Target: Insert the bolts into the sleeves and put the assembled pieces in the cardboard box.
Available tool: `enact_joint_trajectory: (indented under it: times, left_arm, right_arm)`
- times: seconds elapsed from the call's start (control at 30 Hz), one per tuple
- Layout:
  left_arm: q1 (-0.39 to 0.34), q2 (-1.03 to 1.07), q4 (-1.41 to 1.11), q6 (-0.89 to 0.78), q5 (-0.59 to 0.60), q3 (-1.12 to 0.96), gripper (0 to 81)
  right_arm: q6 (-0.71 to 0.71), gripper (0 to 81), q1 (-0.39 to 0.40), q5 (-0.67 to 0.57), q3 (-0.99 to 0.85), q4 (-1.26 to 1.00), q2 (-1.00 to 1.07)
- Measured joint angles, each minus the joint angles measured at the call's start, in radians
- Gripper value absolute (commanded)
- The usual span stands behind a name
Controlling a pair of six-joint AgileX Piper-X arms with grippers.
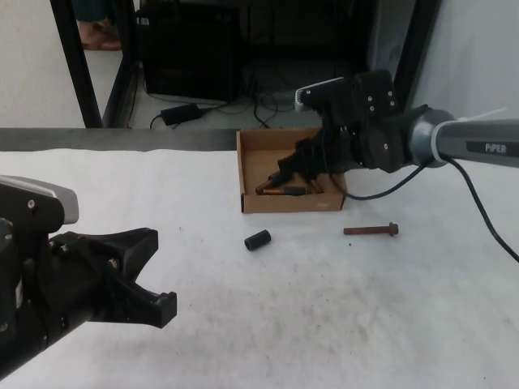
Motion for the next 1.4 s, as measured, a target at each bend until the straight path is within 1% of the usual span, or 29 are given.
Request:
enact_joint_trajectory:
  times: [0.2,0.27,0.4,0.43,0.47,0.5,0.53,0.57,0.67,0.77,0.83,0.9,0.97,1.03,1.23,1.4]
  left_arm:
    - [0.009,0.000,0.000,0.000,0.000,0.000,0.6]
    - [0.017,0.000,0.000,0.000,0.000,0.000,0.6]
    - [0.036,0.000,0.000,0.000,0.000,0.000,0.6]
    - [0.036,0.000,0.000,0.000,0.000,0.000,0.6]
    - [0.040,0.000,0.000,0.000,0.000,0.000,0.6]
    - [0.044,0.000,0.000,0.000,0.000,0.000,0.6]
    - [0.045,0.000,0.000,0.000,0.000,0.000,0.6]
    - [0.053,0.000,0.000,0.000,0.000,0.000,0.6]
    - [0.069,0.000,0.000,0.000,0.003,0.000,0.6]
    - [0.076,0.000,0.000,0.000,0.017,0.000,0.6]
    - [0.075,0.000,0.000,0.000,0.018,0.000,0.6]
    - [0.075,0.000,0.000,0.000,0.025,0.000,0.6]
    - [0.075,0.000,0.000,0.000,0.027,0.000,0.6]
    - [0.075,0.000,0.000,0.000,0.027,0.000,0.6]
    - [0.075,0.000,0.000,0.000,0.031,0.000,0.6]
    - [0.075,0.000,0.000,0.000,0.031,0.000,0.6]
  right_arm:
    - [-0.005,54.3,0.040,0.044,0.000,0.113,-0.097]
    - [-0.040,54.3,0.055,0.055,-0.002,0.145,-0.133]
    - [-0.240,53.9,0.076,0.066,-0.007,0.215,-0.183]
    - [-0.251,52.7,0.076,0.066,-0.007,0.220,-0.183]
    - [-0.305,51.4,0.078,0.065,-0.009,0.254,-0.189]
    - [-0.316,49.2,0.078,0.065,-0.009,0.261,-0.190]
    - [-0.417,46.7,0.081,0.065,-0.008,0.342,-0.195]
    - [-0.474,44.5,0.081,0.065,-0.008,0.399,-0.195]
    - [-0.621,39.8,0.078,0.083,0.023,0.551,-0.195]
    - [-0.766,36.5,0.066,0.117,0.078,0.621,-0.195]
    - [-0.857,36.3,0.058,0.146,0.120,0.637,-0.195]
    - [-0.900,36.3,0.050,0.156,0.158,0.641,-0.195]
    - [-0.995,36.3,0.032,0.168,0.203,0.615,-0.195]
    - [-1.044,36.3,0.018,0.169,0.228,0.569,-0.195]
    - [-1.155,36.3,-0.023,0.160,0.250,0.465,-0.195]
    - [-1.202,36.3,-0.046,0.130,0.250,0.434,-0.191]
